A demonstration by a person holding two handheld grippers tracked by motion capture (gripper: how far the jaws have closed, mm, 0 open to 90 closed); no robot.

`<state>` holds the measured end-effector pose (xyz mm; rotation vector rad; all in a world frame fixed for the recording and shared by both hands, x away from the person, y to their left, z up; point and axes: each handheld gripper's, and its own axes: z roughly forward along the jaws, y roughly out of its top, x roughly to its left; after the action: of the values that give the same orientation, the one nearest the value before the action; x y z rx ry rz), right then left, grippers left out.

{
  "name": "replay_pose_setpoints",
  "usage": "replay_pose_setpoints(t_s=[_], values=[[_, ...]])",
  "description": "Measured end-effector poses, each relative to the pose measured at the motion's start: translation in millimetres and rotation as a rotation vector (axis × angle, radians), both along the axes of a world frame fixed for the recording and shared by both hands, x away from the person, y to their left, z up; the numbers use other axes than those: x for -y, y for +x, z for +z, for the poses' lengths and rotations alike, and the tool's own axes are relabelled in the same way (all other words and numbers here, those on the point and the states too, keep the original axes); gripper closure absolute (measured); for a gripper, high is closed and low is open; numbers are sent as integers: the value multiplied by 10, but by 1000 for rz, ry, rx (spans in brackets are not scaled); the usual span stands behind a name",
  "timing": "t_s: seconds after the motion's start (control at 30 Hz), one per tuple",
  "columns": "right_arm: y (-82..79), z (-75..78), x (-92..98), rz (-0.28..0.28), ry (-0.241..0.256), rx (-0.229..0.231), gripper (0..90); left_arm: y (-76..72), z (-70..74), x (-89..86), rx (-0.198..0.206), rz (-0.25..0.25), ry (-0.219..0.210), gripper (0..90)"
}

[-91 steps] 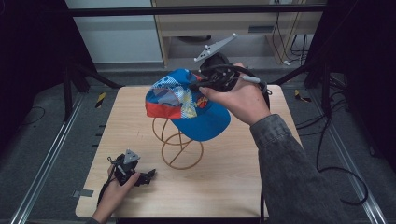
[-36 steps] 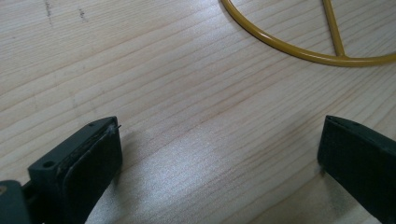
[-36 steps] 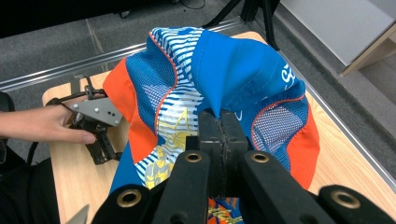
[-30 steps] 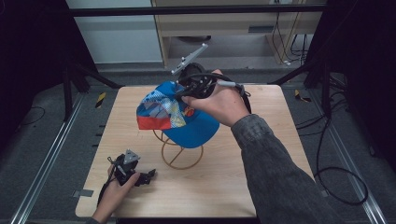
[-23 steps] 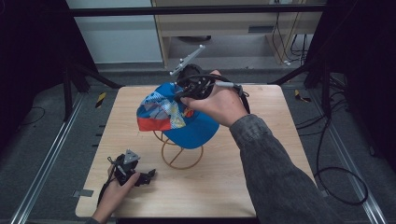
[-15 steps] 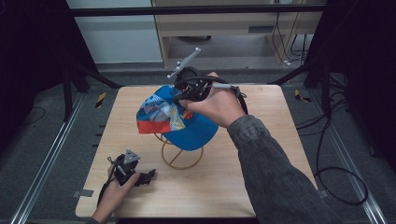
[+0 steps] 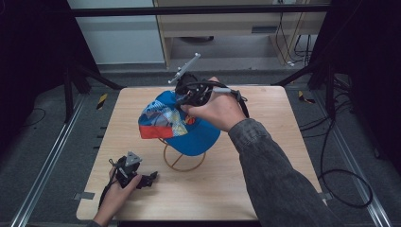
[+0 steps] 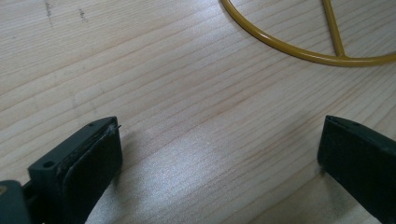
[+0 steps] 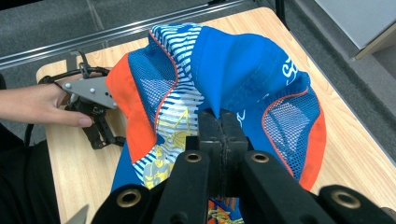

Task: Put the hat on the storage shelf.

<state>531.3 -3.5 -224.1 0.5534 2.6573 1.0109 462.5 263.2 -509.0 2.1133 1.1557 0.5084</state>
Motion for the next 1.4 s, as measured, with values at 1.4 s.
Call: replay_pose_setpoints(t_s=[1.4], values=[[-39,-121,160,-23,9,-31,824,-4,0,3,-1,-1,-1,0]])
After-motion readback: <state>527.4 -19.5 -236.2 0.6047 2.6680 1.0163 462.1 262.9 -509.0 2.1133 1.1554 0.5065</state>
